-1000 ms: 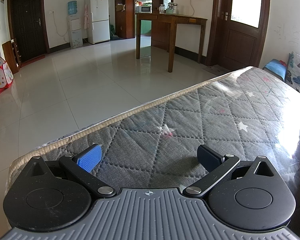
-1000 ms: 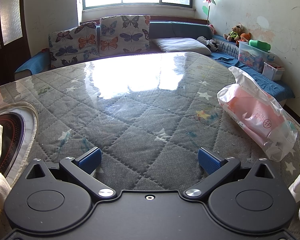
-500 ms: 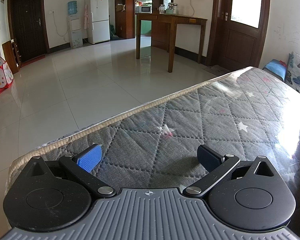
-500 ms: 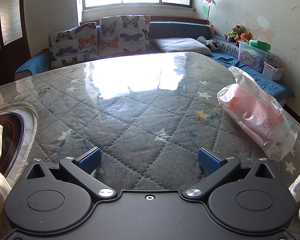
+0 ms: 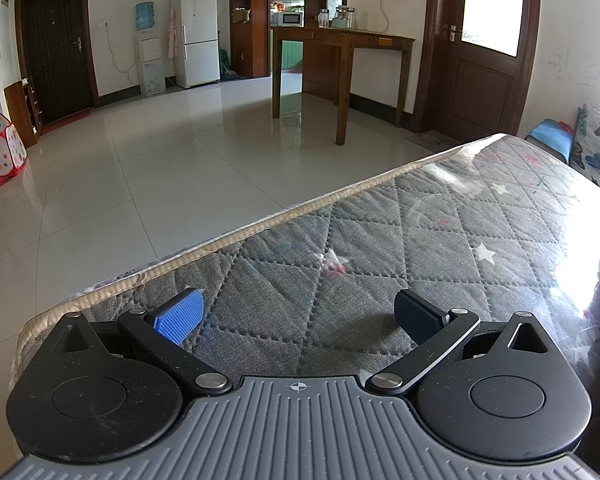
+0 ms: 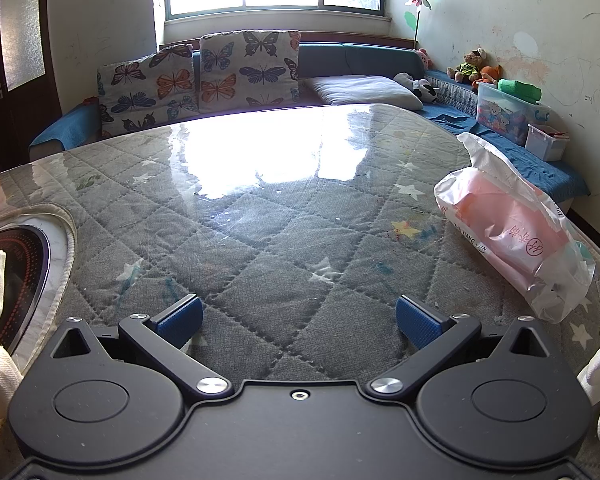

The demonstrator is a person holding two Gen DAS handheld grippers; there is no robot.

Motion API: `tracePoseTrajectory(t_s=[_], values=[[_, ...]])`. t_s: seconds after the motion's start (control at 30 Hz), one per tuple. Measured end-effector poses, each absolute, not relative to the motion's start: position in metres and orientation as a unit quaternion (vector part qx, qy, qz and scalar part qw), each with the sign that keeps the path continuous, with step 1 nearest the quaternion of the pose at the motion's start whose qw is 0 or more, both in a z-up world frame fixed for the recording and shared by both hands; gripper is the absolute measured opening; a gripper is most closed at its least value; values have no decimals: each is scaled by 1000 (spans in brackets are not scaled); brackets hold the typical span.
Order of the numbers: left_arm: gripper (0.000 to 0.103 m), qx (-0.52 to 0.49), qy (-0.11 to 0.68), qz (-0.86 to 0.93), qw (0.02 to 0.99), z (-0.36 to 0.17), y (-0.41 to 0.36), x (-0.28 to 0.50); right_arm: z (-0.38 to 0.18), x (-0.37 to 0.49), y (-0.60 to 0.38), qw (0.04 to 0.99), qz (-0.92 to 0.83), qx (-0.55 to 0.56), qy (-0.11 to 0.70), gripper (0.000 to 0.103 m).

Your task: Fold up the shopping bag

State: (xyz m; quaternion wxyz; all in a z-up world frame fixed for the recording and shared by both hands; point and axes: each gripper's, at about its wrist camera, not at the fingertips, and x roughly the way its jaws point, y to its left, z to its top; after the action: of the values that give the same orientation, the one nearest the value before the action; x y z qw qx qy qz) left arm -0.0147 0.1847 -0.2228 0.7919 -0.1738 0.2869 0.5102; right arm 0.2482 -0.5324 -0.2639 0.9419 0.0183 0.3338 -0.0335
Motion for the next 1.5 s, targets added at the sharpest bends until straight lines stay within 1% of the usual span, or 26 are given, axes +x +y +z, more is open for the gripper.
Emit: tracePoseTrajectory(t_s=[1.5], values=[[103,-175,285,509,793,-222,187,-13,-264,248,-532,942,-34,19,334,103]])
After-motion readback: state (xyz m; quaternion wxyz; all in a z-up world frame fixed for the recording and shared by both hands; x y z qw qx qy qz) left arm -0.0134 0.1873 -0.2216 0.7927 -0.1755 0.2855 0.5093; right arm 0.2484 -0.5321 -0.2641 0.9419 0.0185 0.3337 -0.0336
